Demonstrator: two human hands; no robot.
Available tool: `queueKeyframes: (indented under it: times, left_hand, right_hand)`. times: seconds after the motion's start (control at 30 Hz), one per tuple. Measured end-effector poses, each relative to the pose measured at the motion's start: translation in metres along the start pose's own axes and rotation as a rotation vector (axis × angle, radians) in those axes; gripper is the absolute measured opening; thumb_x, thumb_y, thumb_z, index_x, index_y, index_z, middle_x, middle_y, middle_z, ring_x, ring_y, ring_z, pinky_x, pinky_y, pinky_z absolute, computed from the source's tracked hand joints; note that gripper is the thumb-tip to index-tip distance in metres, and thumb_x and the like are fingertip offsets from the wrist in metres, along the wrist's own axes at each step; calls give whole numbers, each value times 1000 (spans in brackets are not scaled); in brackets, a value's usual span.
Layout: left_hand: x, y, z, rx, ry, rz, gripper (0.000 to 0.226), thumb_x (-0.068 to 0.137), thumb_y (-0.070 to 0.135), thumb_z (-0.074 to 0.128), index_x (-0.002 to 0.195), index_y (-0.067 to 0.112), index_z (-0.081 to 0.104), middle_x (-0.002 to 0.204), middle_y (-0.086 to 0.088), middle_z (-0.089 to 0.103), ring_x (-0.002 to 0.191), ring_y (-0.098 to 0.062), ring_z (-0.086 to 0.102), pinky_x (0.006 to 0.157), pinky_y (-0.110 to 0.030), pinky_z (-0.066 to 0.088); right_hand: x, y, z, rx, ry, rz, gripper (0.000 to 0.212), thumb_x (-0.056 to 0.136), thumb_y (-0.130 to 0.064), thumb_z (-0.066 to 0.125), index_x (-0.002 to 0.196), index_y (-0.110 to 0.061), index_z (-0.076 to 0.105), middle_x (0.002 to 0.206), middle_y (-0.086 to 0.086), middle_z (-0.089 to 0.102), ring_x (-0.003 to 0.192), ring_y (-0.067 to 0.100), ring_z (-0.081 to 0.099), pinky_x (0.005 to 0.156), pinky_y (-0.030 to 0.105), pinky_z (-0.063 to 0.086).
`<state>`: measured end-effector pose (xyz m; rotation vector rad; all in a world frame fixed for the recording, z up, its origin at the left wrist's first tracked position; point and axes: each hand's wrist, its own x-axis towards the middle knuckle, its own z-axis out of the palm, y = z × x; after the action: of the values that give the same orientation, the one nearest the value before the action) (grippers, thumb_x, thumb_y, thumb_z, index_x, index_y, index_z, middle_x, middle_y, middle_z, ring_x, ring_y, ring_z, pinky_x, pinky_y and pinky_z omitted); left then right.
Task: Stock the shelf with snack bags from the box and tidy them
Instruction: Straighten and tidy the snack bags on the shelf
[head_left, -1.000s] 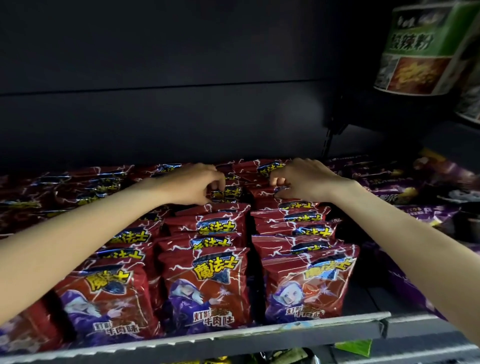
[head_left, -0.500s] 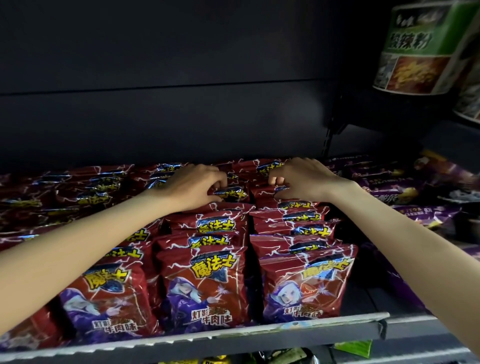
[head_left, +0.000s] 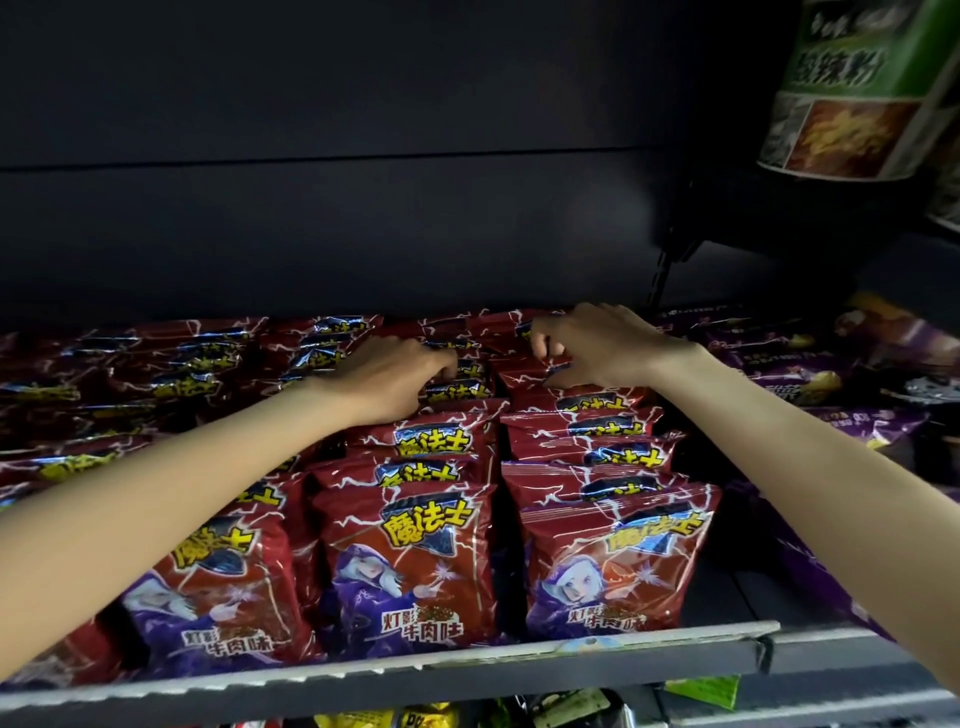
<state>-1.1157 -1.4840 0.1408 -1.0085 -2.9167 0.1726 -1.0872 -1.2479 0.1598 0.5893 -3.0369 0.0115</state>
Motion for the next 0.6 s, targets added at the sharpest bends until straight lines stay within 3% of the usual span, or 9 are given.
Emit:
queueKeyframes:
  times: [0.07,0.13,0.2,0.27,0.37,0.5,0.6]
  left_hand:
    - [0,-8,2,-179,-32,11,53,79,-8,55,117,28,54,101,13,58,73,-6,54,62,-25,39]
    - [1,-18,0,-448,-50,40,36,84,7,65,115,25,59,104,11,60,89,-5,57,72,-17,45]
    - [4,-24,-2,-608,-73,66,25,87,22,65,112,21,64,101,9,64,91,0,59,74,-6,43]
    - [8,-26,-2,-600,-62,71,23,85,25,67,107,22,67,100,9,67,89,1,60,75,-8,44]
    - [13,-25,-1,-510,37,34,21,79,23,73,101,23,70,89,11,66,78,-1,59,68,-16,46]
    - [14,-17,5,-297,258,60,14,80,22,72,93,26,67,88,10,64,69,-3,54,61,-23,39]
    - [11,-18,9,-325,298,112,15,81,18,71,92,26,66,88,17,58,68,1,51,61,-23,39]
  right_hand:
    - [-2,7,-1,205,-7,11,33,79,-34,74,107,-24,61,103,-6,66,93,10,61,81,31,49]
    - [-5,14,-4,432,-35,6,32,78,-30,76,108,-22,66,99,-8,67,90,3,63,81,20,51]
    - [-6,19,-5,506,-30,-2,29,80,-26,74,108,-20,68,97,-8,67,87,-3,61,75,7,47]
    - [-3,20,-2,449,27,2,21,82,-20,72,103,-18,70,94,-6,68,82,-5,58,75,9,48]
    - [1,11,6,276,143,-4,12,84,-19,70,96,-22,69,95,-7,67,81,3,58,81,30,52]
    - [0,1,10,120,197,10,15,88,-23,65,103,-24,65,106,-8,64,93,11,59,82,32,49]
    - [-3,1,10,112,221,40,16,88,-25,64,105,-25,64,107,-8,63,97,13,60,82,33,49]
